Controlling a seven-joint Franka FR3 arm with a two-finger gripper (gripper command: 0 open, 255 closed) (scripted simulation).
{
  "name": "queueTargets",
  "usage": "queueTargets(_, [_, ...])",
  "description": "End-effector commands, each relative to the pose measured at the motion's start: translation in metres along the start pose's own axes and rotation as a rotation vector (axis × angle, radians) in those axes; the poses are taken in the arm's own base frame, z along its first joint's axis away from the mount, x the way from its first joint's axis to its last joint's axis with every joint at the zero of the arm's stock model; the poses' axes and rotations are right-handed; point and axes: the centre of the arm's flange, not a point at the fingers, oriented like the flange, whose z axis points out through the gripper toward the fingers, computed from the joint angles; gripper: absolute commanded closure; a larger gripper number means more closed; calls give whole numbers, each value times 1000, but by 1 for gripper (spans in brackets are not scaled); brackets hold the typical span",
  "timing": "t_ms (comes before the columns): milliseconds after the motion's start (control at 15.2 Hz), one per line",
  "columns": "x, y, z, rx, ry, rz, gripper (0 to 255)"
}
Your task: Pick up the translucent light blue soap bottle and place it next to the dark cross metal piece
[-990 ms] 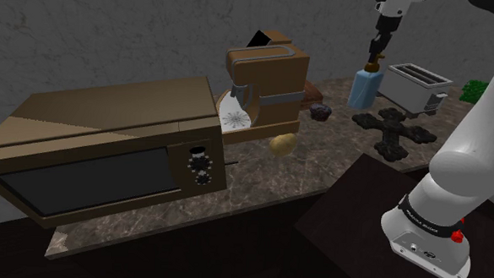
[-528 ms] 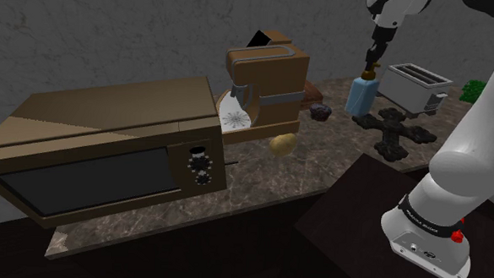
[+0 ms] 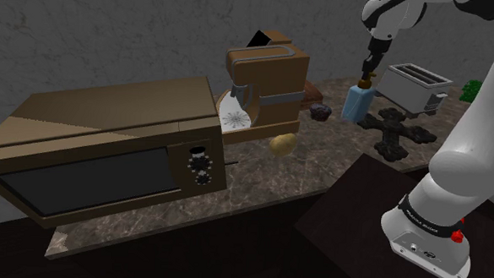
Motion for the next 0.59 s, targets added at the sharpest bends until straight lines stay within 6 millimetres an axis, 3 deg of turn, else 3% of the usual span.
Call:
queueTargets(0, [0,0,11,-1,1,0,255])
queueTargets(528, [-1,0,53,-1,1,0,255])
